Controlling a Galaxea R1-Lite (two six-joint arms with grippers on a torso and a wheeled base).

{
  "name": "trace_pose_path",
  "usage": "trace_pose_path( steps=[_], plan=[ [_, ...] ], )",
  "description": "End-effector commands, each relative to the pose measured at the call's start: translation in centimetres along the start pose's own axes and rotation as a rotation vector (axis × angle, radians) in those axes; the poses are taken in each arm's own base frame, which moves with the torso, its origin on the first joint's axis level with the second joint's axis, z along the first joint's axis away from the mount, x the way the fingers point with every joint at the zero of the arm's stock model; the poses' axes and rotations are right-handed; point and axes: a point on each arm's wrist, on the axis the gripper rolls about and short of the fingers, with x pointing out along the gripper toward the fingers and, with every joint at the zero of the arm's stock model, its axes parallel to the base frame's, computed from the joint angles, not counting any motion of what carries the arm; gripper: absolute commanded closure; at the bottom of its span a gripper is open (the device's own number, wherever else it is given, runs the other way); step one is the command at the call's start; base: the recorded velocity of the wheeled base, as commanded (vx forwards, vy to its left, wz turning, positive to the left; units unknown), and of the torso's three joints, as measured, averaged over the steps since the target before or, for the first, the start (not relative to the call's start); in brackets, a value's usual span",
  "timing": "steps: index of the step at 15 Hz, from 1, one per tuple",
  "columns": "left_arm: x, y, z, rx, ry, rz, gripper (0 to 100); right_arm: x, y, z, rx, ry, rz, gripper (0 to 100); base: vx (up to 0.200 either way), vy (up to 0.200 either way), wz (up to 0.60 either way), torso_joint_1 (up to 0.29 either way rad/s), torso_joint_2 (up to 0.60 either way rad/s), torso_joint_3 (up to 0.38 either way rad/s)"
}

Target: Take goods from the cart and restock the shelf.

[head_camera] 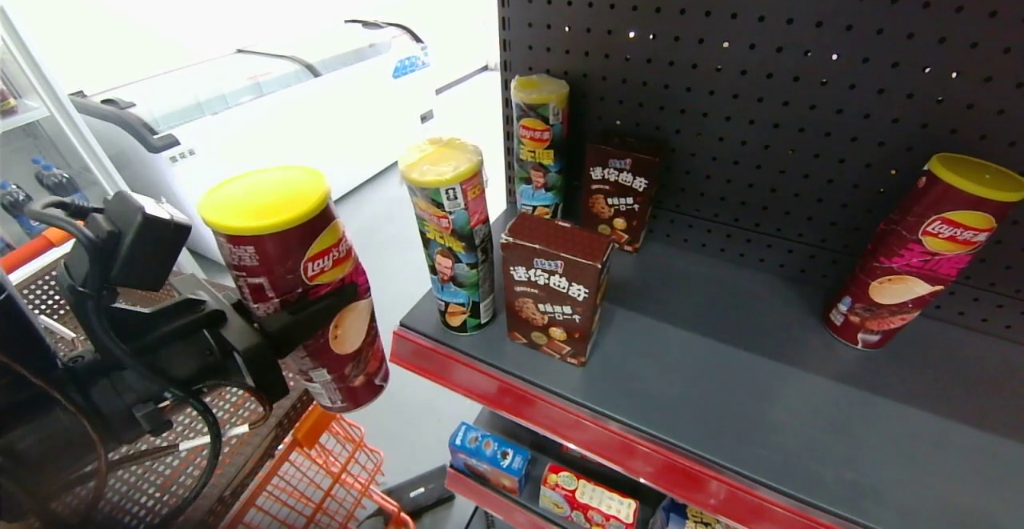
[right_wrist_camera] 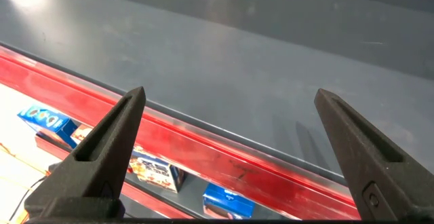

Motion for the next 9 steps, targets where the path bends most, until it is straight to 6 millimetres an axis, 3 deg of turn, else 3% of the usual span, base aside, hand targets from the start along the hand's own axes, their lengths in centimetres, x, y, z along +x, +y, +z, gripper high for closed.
trace_pose_path(
  steps=[1, 9],
  plan=[
    [-0.1, -0.3, 0.7, 0.011, -0.028, -0.017, 100, 0.0, 0.0, 0.0, 0.0, 0.001, 0.0, 0, 0.0, 0.0, 0.0, 0.0, 0.0, 0.0],
    [-0.8, -2.2, 1.4, 0.023, -0.069, -0.147, 100, 0.0, 0.0, 0.0, -0.001, 0.001, 0.0, 0, 0.0, 0.0, 0.0, 0.0, 0.0, 0.0]
  ],
)
